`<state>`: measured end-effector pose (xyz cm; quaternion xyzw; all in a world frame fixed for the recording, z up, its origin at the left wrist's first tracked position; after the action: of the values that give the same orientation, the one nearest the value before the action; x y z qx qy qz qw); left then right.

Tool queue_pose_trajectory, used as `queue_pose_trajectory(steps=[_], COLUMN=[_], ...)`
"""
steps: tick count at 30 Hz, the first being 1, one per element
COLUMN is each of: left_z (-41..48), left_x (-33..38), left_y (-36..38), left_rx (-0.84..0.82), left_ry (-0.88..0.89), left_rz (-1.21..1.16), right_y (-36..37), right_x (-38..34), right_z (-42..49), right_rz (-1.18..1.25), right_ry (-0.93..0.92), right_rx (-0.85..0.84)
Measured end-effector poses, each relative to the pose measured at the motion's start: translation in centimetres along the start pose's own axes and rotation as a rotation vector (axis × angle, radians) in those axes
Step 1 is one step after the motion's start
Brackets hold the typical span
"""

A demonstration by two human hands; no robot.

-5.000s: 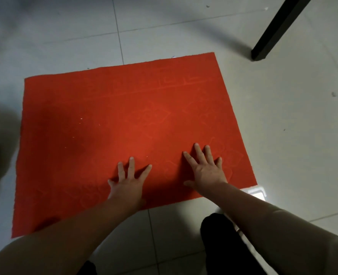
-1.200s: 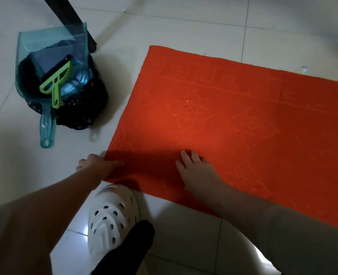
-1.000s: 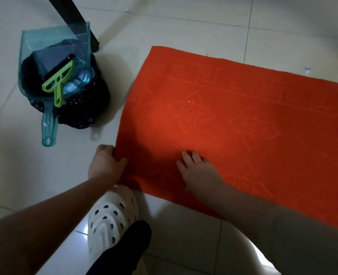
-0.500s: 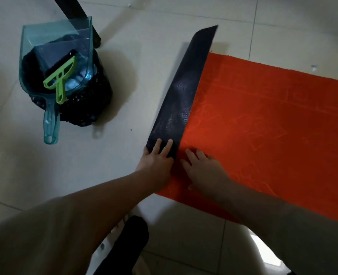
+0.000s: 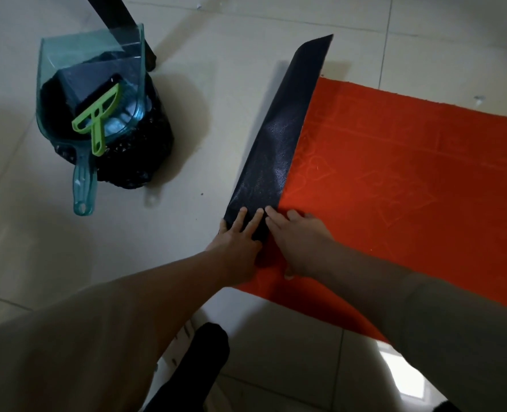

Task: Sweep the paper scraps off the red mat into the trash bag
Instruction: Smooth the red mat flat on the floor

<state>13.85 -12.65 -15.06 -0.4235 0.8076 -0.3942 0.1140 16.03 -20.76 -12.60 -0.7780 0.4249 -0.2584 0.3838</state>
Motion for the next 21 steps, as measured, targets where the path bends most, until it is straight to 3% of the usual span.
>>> queue_pose_trajectory(steps=[5,8,12,16,18,21], left_z=[-1.2,-3.8,-7.6,-8.6,-8.0,-5.6], left_x=[-0.2,-1.0,-1.8,-0.3,1.3,2.3], left_y=[-1.6,-3.3,-4.9,-6.3,-6.7,-4.5], left_rx=[0.097,0.329,0.677,0.892,0.849,0.543], left_ry=[-0.016,-0.114,-0.258,-0.159,-0.051,0.022], left_rz=[-0.164,-0.286,-0.144,0.033,0.161,0.248], right_y=[0.2,0.3,0.0,1.2,2.5,3.7], right_x=[0.6,0.6,0.3,0.8,1.4,1.9], right_z=[-0.8,-1.2,-1.4,-2.4,-2.5,-2.5], right_rz=[0.037,0.045,0.026,0.074,0.077,0.032], right_ry=[-0.009,-0.017,-0.027,0.017,0.083,0.131], right_rx=[0.081,0.147,0.221,0.279,0.267,0.186])
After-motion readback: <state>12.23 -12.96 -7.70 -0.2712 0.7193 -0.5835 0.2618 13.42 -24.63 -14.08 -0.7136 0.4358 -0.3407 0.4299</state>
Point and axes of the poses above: each hand's wrist, its own z-axis towards the middle knuckle, its own y-axis out of the palm, x = y × z, the point moved 8 cm from there along z, towards the middle knuckle, and after that the axes turned 10 degrees about y, right-handed, at the moved point
